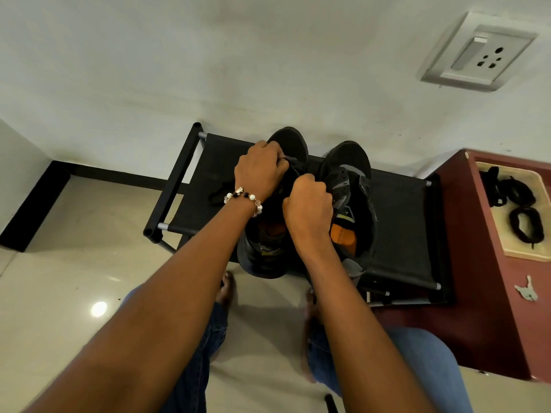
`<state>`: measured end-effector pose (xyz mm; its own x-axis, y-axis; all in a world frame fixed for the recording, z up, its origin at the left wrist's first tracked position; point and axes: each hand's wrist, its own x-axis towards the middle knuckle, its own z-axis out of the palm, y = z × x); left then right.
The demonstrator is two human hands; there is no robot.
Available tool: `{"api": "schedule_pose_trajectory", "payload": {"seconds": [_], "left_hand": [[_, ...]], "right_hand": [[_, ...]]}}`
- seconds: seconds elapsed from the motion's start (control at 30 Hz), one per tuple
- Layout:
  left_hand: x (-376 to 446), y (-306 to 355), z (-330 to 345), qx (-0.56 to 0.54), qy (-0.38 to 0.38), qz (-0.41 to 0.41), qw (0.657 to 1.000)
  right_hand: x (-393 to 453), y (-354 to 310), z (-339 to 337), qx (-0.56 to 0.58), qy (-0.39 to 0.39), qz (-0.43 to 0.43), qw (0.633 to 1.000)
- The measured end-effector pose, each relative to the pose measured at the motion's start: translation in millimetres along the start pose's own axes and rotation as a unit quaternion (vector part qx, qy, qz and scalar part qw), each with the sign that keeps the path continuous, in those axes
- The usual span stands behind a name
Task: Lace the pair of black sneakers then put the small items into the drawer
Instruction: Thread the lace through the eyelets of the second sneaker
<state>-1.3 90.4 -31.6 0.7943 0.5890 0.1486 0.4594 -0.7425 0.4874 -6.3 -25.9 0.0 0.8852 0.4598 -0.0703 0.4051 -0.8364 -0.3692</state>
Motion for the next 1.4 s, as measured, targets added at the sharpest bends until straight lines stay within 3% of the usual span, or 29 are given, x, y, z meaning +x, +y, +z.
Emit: {"api": "schedule_pose_trajectory", "payload": {"seconds": [0.1,0.23,0.47,0.67,0.87,1.07,1.13,1.2,1.3,1.4], "left_hand": [[2.3,-0.6,-4.2,-0.012,-0.022,0.002,1.0],[-0.4,0.6,-10.9,0.022,0.008,0.039,0.999],[-2.8,-5.5,-11.1,-0.082,0.031,0.001,0.996],[0.5,-2.3,-14.1,0.017,-0.006,0.104,0.994],[-1.8,1.0,-5.5,0.113,0.0,0.132,0.985],[-3.4,0.4,-1.6,0.091,0.013,0.138,0.986],[-0.9,-1.5,-5.5,0.039,0.036,0.099,0.994],[2.4,-6.8,-10.3,-0.063,0.081,-0.023,0.994],[2.1,-11.9,-10.3,-0.232,0.105,-0.168,0.953],[-0.5,-2.5,-13.6,-0.302,0.062,-0.173,0.935]], "right_hand": [[-0.1,0.1,2.1,-0.009,0.005,0.0,1.0],[-1.3,-0.8,2.0,-0.007,0.007,0.0,1.0],[-1.7,-1.9,3.9,-0.005,0.017,-0.001,1.0],[-1.6,-0.7,4.1,0.022,0.02,0.007,1.0],[1.4,1.8,7.7,0.047,0.028,0.025,0.998],[0.7,1.7,6.1,0.035,0.032,0.024,0.999],[0.2,1.3,5.4,0.037,0.033,0.026,0.998],[0.0,-0.2,5.9,0.037,0.033,0.028,0.998],[0.4,-2.2,7.8,0.025,0.031,0.025,0.999],[1.1,-2.7,9.4,0.022,0.032,0.028,0.999]]}}
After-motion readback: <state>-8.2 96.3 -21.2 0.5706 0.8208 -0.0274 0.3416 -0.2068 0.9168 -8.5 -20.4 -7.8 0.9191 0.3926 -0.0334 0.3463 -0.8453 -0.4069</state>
